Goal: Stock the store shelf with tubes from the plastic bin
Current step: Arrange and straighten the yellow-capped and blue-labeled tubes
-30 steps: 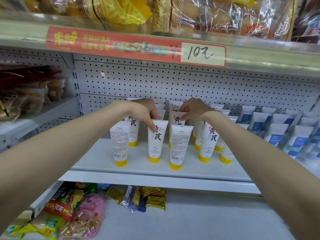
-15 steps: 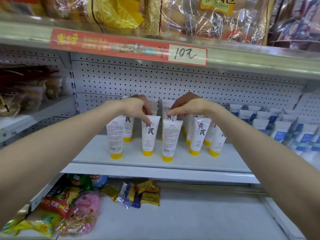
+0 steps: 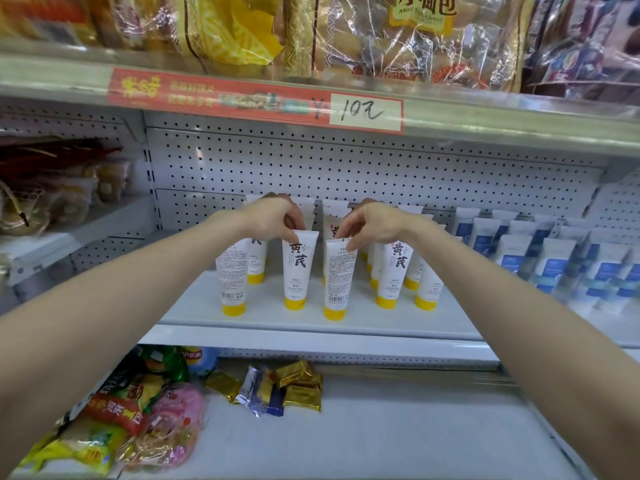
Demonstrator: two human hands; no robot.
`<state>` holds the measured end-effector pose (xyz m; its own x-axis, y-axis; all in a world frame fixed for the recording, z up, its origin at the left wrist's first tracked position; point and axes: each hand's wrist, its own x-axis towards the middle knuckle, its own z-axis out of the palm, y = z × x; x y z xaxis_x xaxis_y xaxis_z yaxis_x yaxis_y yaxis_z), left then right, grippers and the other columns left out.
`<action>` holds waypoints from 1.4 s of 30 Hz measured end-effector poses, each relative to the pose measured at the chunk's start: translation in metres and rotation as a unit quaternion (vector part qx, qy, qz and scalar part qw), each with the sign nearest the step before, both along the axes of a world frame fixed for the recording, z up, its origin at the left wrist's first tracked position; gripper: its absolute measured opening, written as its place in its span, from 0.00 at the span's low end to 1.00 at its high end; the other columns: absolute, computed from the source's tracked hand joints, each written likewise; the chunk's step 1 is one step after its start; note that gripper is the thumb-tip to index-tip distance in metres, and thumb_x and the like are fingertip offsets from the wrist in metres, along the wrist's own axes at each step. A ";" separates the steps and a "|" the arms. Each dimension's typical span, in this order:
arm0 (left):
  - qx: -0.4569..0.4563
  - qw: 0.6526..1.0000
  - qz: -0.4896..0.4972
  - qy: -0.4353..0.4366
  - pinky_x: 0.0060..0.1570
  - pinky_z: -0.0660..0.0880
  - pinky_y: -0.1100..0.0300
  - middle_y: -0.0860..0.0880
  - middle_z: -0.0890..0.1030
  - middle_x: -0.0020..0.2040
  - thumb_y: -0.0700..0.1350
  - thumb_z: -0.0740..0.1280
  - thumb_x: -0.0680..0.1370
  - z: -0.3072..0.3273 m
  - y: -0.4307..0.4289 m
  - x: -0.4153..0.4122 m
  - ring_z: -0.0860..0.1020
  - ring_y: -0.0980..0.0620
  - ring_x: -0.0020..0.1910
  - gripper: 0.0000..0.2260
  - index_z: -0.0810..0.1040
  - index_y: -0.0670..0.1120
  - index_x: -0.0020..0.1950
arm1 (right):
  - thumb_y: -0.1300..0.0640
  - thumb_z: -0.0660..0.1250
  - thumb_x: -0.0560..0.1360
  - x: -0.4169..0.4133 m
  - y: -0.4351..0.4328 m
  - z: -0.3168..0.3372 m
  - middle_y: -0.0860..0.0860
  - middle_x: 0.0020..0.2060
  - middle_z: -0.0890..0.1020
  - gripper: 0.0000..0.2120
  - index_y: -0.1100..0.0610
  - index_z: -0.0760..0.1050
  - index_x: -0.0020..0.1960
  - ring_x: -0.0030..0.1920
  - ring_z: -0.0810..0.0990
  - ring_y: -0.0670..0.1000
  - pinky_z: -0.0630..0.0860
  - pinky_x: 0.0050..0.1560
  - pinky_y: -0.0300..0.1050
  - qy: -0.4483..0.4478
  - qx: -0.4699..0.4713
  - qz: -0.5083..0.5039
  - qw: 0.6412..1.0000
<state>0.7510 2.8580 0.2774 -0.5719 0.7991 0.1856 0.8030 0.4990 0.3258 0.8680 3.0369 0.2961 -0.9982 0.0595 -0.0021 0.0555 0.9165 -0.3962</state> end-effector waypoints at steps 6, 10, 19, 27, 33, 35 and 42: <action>0.000 1.000 0.000 0.013 0.40 0.71 0.66 0.51 0.78 0.47 0.42 0.72 0.72 -0.001 0.001 -0.001 0.77 0.53 0.47 0.09 0.81 0.43 0.52 | 0.69 0.68 0.71 -0.003 0.006 -0.003 0.63 0.48 0.82 0.10 0.60 0.82 0.50 0.35 0.74 0.49 0.74 0.37 0.37 0.005 -0.006 -0.016 1.000; -0.002 1.000 0.001 0.018 0.50 0.76 0.59 0.49 0.80 0.49 0.42 0.72 0.72 -0.002 0.002 -0.002 0.77 0.53 0.47 0.10 0.81 0.43 0.52 | 0.65 0.62 0.75 -0.003 0.003 -0.005 0.60 0.49 0.83 0.09 0.61 0.81 0.48 0.40 0.82 0.52 0.79 0.40 0.34 0.003 -0.040 -0.047 0.998; -0.011 1.000 -0.001 0.002 0.37 0.78 0.57 0.49 0.81 0.48 0.44 0.72 0.72 -0.003 0.001 -0.003 0.78 0.50 0.47 0.09 0.81 0.45 0.50 | 0.61 0.73 0.69 0.001 -0.002 -0.002 0.47 0.35 0.78 0.05 0.58 0.80 0.44 0.37 0.77 0.46 0.71 0.32 0.29 -0.010 -0.005 -0.040 0.999; -0.026 1.000 0.008 -0.007 0.43 0.79 0.48 0.46 0.81 0.47 0.45 0.73 0.71 -0.007 0.003 -0.005 0.78 0.46 0.47 0.07 0.81 0.46 0.47 | 0.62 0.74 0.68 -0.004 0.003 -0.006 0.55 0.54 0.79 0.21 0.61 0.74 0.60 0.45 0.82 0.55 0.81 0.42 0.44 -0.024 0.027 -0.072 0.997; -0.012 1.000 0.007 -0.023 0.32 0.76 0.58 0.48 0.81 0.43 0.44 0.74 0.70 -0.006 0.001 -0.007 0.76 0.51 0.41 0.05 0.80 0.48 0.43 | 0.63 0.74 0.68 -0.007 0.002 -0.009 0.56 0.50 0.83 0.15 0.61 0.78 0.54 0.38 0.79 0.51 0.74 0.30 0.34 0.015 0.038 -0.073 0.996; -0.010 1.000 0.010 -0.024 0.34 0.77 0.56 0.48 0.81 0.43 0.44 0.75 0.69 -0.006 0.001 -0.008 0.77 0.50 0.42 0.06 0.80 0.47 0.43 | 0.63 0.74 0.67 -0.009 0.003 -0.011 0.55 0.50 0.83 0.16 0.60 0.79 0.55 0.39 0.79 0.51 0.74 0.31 0.35 0.027 0.034 -0.073 0.996; -0.006 0.999 0.015 -0.037 0.31 0.74 0.62 0.45 0.83 0.47 0.44 0.75 0.70 -0.005 0.003 -0.011 0.79 0.47 0.48 0.07 0.81 0.45 0.45 | 0.63 0.74 0.66 -0.015 0.004 -0.015 0.56 0.50 0.83 0.17 0.59 0.79 0.55 0.51 0.81 0.54 0.79 0.49 0.44 0.055 0.044 -0.074 0.995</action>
<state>0.7402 2.8611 0.2720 -0.6078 0.7829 0.1332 0.7615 0.5270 0.3775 0.8530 3.0411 0.2816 -0.9725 0.2008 0.1184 0.1528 0.9328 -0.3263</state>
